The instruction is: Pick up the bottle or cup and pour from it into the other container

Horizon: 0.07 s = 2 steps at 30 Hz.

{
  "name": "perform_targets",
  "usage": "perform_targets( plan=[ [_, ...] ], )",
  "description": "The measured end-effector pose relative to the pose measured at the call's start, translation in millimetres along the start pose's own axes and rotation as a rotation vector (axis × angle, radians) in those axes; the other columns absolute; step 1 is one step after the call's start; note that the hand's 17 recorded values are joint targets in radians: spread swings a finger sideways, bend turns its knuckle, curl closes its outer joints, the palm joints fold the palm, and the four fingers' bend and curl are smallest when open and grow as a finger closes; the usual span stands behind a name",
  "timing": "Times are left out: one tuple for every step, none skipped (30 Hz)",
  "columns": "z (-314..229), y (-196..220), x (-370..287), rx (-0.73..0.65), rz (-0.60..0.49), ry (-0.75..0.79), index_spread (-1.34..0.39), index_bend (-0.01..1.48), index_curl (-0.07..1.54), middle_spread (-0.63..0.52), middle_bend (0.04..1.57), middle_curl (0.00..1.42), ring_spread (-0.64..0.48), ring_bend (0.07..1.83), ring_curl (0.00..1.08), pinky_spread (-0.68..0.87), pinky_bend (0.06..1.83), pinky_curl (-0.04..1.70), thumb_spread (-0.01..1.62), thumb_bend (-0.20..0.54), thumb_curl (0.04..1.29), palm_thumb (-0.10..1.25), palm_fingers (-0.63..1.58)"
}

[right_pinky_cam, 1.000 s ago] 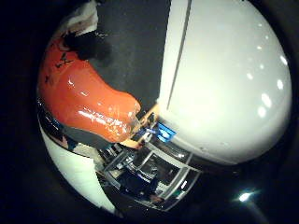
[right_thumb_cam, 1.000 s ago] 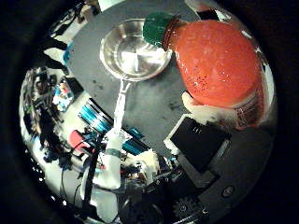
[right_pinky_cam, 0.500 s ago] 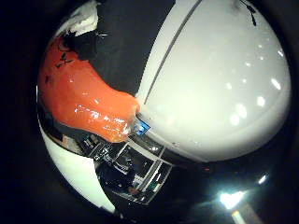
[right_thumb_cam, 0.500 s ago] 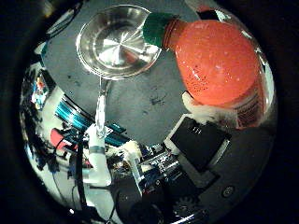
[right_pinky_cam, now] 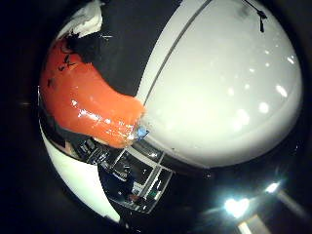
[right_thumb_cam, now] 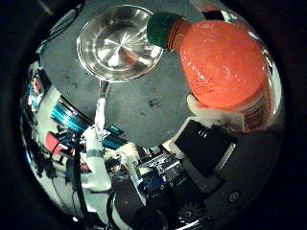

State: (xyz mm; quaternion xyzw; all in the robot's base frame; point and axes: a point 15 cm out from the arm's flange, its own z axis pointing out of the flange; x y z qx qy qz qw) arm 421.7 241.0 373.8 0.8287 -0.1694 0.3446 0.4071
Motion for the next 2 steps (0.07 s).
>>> perform_targets(
  plan=[
    [-0.7,1.8,-0.6,0.006,0.003,-0.011,-0.24,1.16,0.93,-0.19,1.24,1.04,-0.29,1.26,1.01,-0.27,1.17,1.05,0.15,-0.017,0.97,1.15,1.08],
    [-1.2,3.0,-1.4,0.01,0.005,-0.02,-0.24,1.16,0.93,-0.19,1.24,1.04,-0.29,1.26,1.01,-0.27,1.17,1.05,0.15,-0.017,0.97,1.15,1.08]
  ],
)
